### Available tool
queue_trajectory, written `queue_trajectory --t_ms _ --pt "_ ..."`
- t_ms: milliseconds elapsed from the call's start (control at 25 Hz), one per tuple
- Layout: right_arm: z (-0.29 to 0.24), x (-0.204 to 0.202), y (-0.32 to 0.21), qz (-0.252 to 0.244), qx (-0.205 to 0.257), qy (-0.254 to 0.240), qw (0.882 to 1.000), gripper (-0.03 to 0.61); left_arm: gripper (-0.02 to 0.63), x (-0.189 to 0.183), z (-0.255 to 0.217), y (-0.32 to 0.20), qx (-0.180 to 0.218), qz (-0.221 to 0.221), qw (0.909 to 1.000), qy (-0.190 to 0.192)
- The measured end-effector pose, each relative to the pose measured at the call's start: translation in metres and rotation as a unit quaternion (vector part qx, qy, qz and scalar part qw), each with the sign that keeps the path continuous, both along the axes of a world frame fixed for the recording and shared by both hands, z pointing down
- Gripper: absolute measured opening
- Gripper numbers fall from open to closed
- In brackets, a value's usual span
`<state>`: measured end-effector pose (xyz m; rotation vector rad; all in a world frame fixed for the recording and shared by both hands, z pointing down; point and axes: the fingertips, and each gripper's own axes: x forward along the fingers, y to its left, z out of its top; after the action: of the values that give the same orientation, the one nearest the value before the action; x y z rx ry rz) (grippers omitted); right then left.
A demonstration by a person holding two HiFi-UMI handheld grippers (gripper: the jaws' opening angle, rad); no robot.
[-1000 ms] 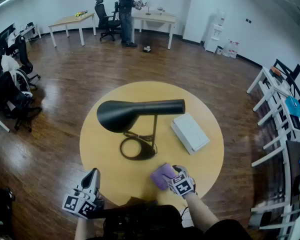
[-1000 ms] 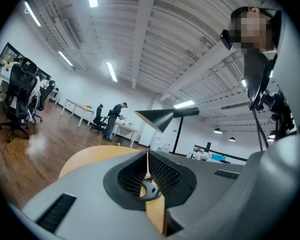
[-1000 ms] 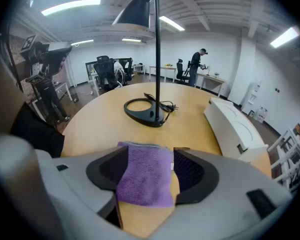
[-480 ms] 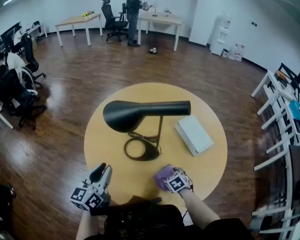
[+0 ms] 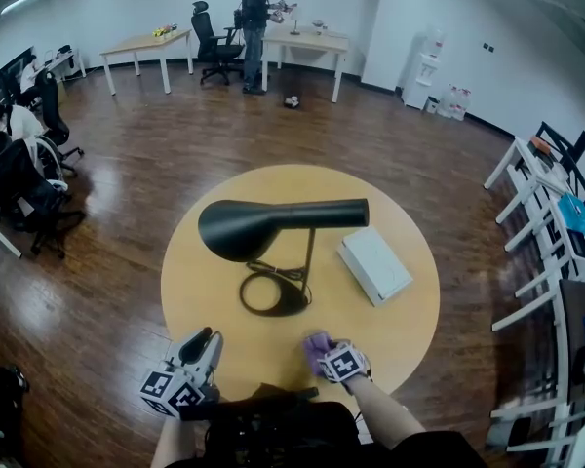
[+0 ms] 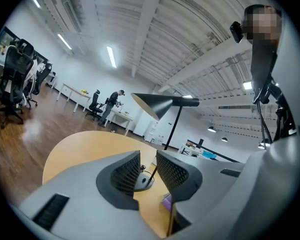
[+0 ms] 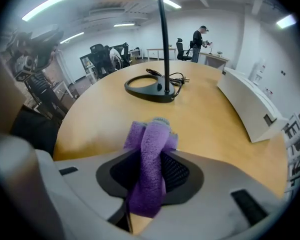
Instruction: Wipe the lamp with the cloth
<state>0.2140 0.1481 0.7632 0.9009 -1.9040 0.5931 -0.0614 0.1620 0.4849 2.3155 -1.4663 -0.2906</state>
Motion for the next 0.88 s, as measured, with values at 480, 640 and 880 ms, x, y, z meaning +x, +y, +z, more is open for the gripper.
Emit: queue_trajectory --t_ms 480,640,880 --pt "-0.191 0.038 -0.057 0.106 0.225 -0.158 0.956 0.100 0.098 -0.009 -0.020 -0.012 0.028 0.025 0.9992 0.014" --pt "-0.316 0.038 -0.067 0.088 0.348 -0.235 0.903 0.099 0.098 -0.009 -0.026 -0.014 0.034 0.040 0.9985 0.013" --pt "-0.488 0.038 -0.069 0.035 0.469 -0.367 0.802 0.100 0.097 -0.020 -0.039 -0.017 0.068 0.016 0.9972 0.029"
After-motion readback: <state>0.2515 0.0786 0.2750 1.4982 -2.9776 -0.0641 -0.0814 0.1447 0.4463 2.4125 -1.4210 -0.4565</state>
